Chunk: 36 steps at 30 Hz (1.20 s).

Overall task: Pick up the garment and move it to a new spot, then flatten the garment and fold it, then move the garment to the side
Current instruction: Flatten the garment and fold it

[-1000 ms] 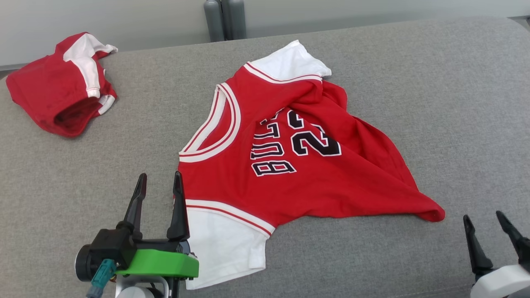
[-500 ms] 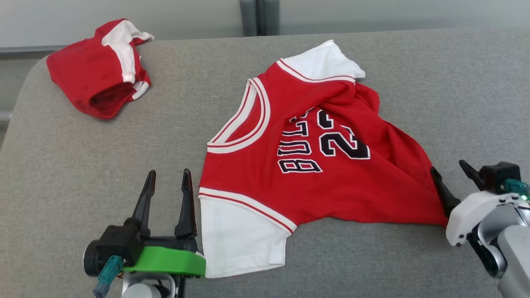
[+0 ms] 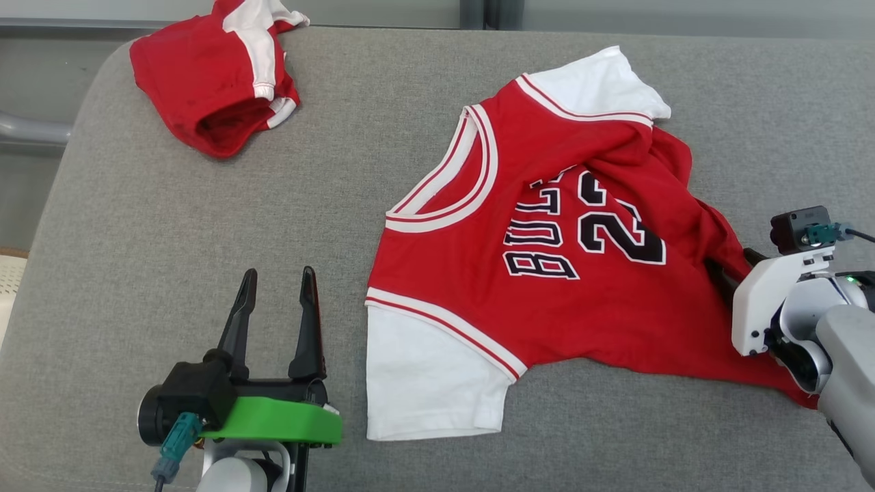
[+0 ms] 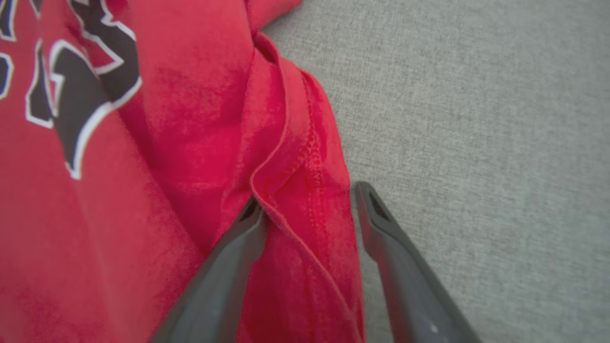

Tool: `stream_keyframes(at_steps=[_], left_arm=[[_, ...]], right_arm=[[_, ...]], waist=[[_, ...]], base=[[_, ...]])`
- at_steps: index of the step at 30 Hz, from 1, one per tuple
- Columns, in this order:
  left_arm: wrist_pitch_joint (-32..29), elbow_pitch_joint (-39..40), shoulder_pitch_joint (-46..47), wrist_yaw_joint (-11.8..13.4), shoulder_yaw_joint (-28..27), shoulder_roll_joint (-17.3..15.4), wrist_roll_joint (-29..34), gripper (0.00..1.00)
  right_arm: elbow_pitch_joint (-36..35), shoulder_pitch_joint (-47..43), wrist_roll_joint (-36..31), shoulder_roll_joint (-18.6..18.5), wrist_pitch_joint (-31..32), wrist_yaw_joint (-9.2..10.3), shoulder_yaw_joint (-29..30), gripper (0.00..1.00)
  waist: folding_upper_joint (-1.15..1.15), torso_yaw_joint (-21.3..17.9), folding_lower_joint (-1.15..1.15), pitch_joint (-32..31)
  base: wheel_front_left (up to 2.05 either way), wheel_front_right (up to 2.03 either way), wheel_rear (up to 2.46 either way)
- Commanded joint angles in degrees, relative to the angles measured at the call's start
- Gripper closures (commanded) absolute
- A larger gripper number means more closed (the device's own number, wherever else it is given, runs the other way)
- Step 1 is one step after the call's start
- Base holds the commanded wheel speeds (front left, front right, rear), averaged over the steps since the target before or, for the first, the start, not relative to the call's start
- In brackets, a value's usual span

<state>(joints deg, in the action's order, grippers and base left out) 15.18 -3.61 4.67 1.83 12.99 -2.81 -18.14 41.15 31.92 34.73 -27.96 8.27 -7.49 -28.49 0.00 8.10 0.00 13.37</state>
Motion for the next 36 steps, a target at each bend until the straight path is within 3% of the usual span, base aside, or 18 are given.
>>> stream_keyframes(at_steps=[1,8,19,21,22,29,36], left_arm=[[-0.06,0.22,0.82,0.28,-0.11,-0.16,-0.35,0.00],[-0.06,0.41,1.20,0.27,-0.27,-0.15,-0.34,0.00],[-0.06,0.05,1.91,-0.07,-0.14,-0.15,0.18,0.00],[-0.06,0.08,1.99,0.11,-0.22,-0.15,0.17,0.00],[-0.06,0.08,1.99,0.22,-0.29,-0.16,0.15,0.00],[-0.06,0.36,1.91,0.05,-0.69,-0.15,0.57,0.00],[-0.06,1.51,1.29,-0.16,-1.22,-0.16,1.09,0.00]], right_arm=[[1.64,-0.06,0.64,0.12,1.09,0.01,-1.41,1.00],[5.02,7.09,-1.40,-2.80,-4.35,0.05,-2.03,1.00],[15.57,17.14,-9.32,-1.68,-11.70,0.05,-1.61,1.00],[18.15,18.29,-10.39,-0.86,-12.80,0.05,-0.84,0.51],[19.49,18.62,-11.00,-0.36,-13.39,0.04,-0.54,0.00],[23.14,18.65,-11.00,1.91,-18.24,0.04,0.77,0.00],[14.58,13.37,-6.38,1.05,-23.32,0.04,4.51,0.00]], waist=[[0.00,0.35,0.00,0.38],[0.00,0.16,0.00,1.02],[0.00,0.85,0.00,2.10],[0.00,0.86,0.00,2.15],[0.00,0.82,0.00,2.13],[0.00,-0.89,0.00,1.07],[0.00,-3.27,0.00,0.52]], base=[[0.00,0.00,0.00],[0.00,0.00,0.00],[0.00,0.00,0.00],[0.00,0.00,0.00],[0.00,0.00,0.00],[0.00,0.00,0.00],[0.00,0.00,0.00]])
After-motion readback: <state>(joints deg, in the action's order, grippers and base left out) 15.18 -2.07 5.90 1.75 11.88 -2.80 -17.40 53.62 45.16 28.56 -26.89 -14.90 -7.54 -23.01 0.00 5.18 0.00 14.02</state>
